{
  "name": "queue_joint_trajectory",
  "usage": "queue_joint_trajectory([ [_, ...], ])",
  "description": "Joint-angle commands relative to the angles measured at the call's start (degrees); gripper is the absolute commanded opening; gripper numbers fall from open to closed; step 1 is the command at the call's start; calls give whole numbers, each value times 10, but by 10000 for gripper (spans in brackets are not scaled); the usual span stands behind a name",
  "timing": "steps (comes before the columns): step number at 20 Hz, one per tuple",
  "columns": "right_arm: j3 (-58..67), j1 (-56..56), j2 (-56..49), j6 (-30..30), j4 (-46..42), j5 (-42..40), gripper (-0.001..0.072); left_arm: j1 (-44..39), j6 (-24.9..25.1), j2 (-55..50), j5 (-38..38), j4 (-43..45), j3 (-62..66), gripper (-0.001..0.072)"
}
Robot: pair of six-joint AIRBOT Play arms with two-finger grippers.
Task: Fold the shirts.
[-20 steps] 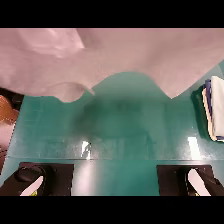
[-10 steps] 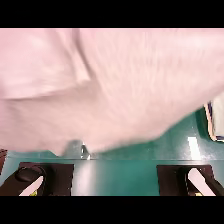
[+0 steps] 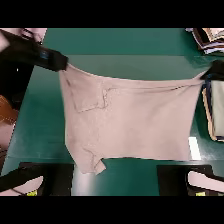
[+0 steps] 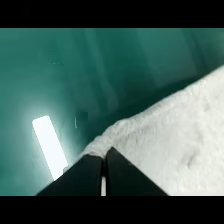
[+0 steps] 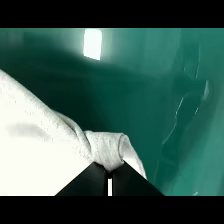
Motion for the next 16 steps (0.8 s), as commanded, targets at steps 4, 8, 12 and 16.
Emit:
queue_joint_trajectory([
  [4,25,9,-178,3,33,-149,12,71,-12,-162,226,-32,-23,26],
  [8,108,10,-216,2,47,-205,12,114,4,-165,271,-57,-23,26],
  [12,125,10,-216,-22,38,-159,11,133,129,-165,191,-105,-23,25],
  [16,42,10,-185,-26,32,-144,10,133,162,-164,110,-107,-45,25],
])
